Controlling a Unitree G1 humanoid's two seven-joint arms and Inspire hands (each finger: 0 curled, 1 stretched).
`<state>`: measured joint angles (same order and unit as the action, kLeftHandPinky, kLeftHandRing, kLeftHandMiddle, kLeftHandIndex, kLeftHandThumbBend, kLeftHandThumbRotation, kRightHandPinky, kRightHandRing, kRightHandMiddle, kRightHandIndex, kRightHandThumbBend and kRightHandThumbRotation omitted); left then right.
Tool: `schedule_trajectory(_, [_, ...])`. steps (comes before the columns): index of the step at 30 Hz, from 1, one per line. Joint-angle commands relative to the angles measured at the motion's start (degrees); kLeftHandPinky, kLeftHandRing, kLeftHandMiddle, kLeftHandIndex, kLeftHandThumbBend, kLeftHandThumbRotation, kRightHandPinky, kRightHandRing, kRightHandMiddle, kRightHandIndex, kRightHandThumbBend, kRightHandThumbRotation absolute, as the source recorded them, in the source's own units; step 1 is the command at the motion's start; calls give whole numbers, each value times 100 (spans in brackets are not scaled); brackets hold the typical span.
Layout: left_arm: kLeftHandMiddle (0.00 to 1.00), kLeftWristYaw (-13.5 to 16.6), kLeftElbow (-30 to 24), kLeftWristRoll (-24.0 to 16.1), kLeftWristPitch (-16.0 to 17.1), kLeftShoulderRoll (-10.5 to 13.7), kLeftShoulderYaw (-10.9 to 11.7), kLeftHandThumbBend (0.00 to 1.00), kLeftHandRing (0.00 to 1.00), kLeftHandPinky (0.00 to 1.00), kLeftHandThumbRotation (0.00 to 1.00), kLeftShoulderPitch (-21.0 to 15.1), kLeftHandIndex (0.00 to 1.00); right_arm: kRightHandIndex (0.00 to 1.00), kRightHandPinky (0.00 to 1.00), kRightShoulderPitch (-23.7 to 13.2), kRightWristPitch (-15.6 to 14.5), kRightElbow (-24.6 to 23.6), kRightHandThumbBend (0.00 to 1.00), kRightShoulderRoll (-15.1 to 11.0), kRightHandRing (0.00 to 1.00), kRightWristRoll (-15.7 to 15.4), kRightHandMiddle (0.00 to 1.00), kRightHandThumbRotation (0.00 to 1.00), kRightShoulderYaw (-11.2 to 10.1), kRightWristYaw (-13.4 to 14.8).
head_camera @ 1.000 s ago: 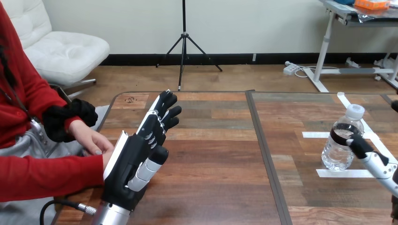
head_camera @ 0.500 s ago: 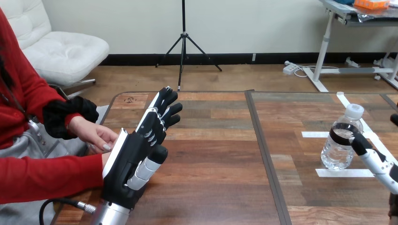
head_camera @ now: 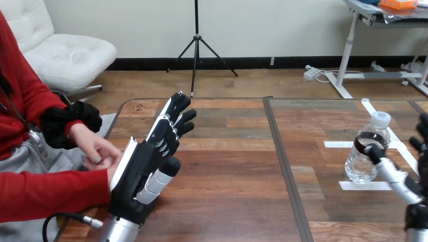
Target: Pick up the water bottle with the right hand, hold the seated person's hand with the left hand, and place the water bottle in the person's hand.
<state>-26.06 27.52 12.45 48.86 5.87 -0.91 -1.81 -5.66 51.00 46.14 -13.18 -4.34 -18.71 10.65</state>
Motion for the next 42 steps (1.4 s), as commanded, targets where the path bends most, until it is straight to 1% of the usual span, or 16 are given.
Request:
schedule_trajectory(1, [97, -51, -366, 99, -68, 35, 15, 100, 94, 91, 87, -99, 99, 99, 90, -608, 10, 341, 100, -223, 95, -156, 94, 48, 143, 97])
schedule_trajectory(3, [97, -68, -403, 122, -109, 37, 10, 100, 94, 91, 86, -82, 99, 99, 90, -660, 14, 447, 100, -237, 95, -150, 94, 48, 165, 110])
schedule_trajectory(6, [97, -65, -453, 103, -139, 41, 11, 100, 94, 92, 86, -56, 99, 99, 91, -733, -6, 596, 100, -239, 95, -70, 94, 47, 188, 39])
schedule_trajectory(13, [97, -69, -547, 108, -181, 29, 16, 100, 94, 92, 86, -2, 99, 99, 91, -909, -52, 968, 100, -322, 95, -170, 94, 48, 280, 140])
schedule_trajectory(18, [97, -62, -557, 109, -150, 14, 31, 100, 94, 92, 85, 17, 99, 99, 89, -1012, -107, 1166, 100, -367, 94, -249, 94, 49, 354, 264])
schedule_trajectory(24, [97, -74, -577, 130, -153, 13, 31, 100, 93, 91, 85, 35, 99, 98, 88, -1138, -192, 1379, 100, -399, 93, -275, 93, 50, 425, 330])
schedule_trajectory(30, [97, -85, -590, 143, -159, 25, 35, 100, 93, 91, 85, 48, 99, 99, 88, -1265, -294, 1561, 100, -404, 93, -153, 93, 52, 431, 198])
schedule_trajectory(42, [97, -85, -651, 168, -178, 33, 50, 100, 93, 91, 85, 82, 99, 100, 89, -1476, -717, 1788, 100, -434, 94, 81, 95, 52, 423, -84])
